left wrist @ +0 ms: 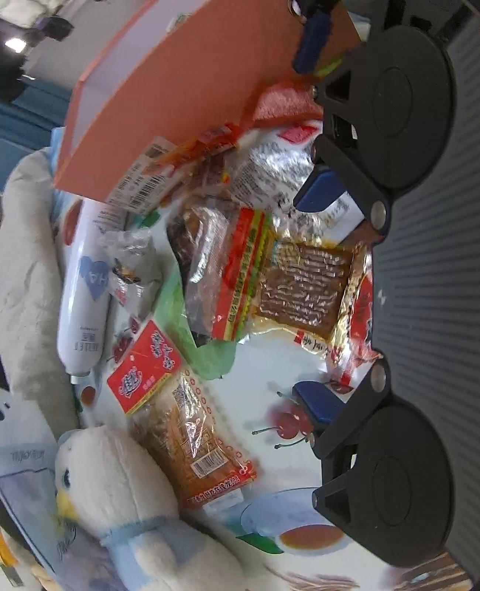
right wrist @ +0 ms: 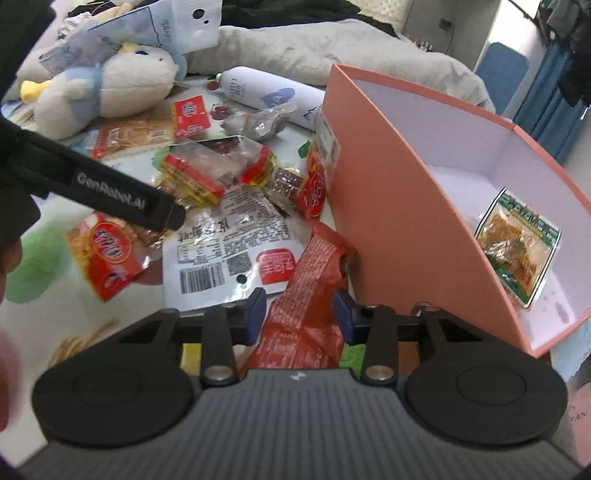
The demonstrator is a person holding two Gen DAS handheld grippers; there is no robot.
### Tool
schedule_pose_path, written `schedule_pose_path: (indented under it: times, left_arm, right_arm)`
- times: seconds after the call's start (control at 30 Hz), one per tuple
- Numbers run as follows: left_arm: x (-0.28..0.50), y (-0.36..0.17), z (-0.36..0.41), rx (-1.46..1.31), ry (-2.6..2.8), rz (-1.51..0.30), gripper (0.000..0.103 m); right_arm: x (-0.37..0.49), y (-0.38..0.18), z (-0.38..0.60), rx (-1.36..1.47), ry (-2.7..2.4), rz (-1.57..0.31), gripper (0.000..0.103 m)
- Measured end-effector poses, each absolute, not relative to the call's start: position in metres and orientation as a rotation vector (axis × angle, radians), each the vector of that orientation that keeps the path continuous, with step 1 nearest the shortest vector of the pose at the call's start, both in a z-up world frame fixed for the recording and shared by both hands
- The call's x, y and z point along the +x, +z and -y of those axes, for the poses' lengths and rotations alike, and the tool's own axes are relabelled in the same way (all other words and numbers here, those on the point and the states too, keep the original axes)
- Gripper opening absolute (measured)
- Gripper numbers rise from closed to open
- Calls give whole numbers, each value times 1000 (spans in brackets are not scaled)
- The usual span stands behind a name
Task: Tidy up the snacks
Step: 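Grasp spicy-strip pack with left tool while right tool grasps red wrapper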
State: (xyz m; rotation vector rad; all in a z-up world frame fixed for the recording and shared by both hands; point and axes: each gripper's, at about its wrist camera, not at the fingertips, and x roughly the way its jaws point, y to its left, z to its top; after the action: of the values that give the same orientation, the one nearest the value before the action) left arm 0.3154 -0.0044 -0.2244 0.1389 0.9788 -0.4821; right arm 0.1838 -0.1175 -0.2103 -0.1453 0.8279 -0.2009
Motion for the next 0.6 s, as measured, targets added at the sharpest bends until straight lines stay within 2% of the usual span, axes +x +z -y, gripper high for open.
schedule_pose_path:
  times: [0.33, 0.4, 0.5, 0.6]
  left_arm:
    - [323, -238, 13, 234, -462, -997, 99]
    - [321, -237, 14, 245, -466, -991, 94]
    - [318, -235, 14, 241, -461, -992, 88]
    - [313, -233, 15, 234, -444, -996, 84]
  right_arm:
    - [194, -226, 118, -192, -215, -820, 29]
    - [194, -225, 120, -187, -208, -824, 28]
    - [194, -225, 124, -181, -216, -836, 13]
    - [191, -225, 129, -166, -195, -852, 7]
